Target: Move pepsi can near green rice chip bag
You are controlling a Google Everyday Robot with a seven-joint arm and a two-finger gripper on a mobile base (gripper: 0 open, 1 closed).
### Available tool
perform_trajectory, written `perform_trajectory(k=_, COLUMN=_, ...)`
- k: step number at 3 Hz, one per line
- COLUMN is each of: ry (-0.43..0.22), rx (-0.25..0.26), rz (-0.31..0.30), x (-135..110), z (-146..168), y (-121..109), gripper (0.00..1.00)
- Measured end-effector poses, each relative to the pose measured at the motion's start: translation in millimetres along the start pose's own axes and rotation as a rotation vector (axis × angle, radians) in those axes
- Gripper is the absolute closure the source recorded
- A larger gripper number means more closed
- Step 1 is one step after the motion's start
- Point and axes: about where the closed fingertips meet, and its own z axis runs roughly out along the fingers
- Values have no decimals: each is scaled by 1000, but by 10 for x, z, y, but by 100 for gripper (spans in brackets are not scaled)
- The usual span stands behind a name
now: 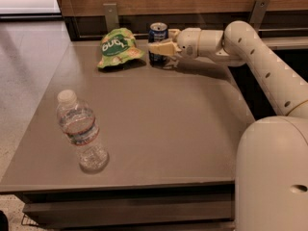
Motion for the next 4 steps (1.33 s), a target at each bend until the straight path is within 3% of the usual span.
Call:
perform_trajectory(k=1, ry=-1, rx=-6, rz=1, x=-1, z=42, y=18, gripper=53)
perform_trajectory(k=3, ry=-3, rx=-16, rz=2, x=-2, z=105, y=44, gripper=5)
perform_trajectory(k=4, ry=-3, rx=-18, rz=3, x=-2, z=124, y=52, gripper=0)
